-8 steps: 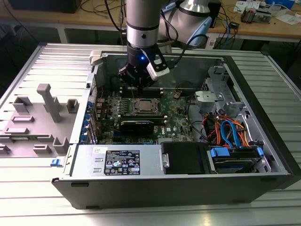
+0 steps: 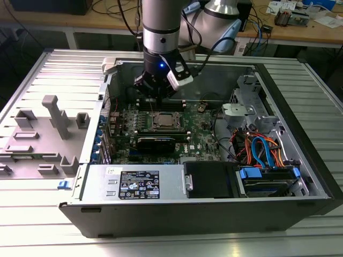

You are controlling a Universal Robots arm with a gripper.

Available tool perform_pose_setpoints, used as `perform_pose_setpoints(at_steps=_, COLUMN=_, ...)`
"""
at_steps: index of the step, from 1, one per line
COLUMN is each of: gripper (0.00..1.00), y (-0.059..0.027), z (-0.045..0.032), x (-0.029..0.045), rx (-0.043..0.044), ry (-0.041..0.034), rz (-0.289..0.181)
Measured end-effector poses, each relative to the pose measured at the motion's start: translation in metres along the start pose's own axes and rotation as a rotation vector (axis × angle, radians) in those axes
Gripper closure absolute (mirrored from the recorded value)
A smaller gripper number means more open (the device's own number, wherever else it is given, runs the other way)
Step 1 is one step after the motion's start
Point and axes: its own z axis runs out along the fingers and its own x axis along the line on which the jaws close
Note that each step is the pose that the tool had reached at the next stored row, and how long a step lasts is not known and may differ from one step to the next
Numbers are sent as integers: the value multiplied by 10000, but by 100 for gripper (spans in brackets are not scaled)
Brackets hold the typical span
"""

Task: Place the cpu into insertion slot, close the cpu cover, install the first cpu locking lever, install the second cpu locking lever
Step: 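Install the first cpu locking lever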

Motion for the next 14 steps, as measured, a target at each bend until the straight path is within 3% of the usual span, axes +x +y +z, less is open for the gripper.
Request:
perform_pose_setpoints(at_steps=6, gripper=89, y=7, z=-5, x=92, rx=-6, ry=-39, rz=-4)
perform_pose_setpoints(at_steps=11, gripper=89, y=18, z=-4, x=234, rx=-6, ry=-57, rz=-4)
perform_pose_setpoints(at_steps=14, gripper=89, y=21, z=-4, x=269, rx=-7, ry=-58, rz=-3)
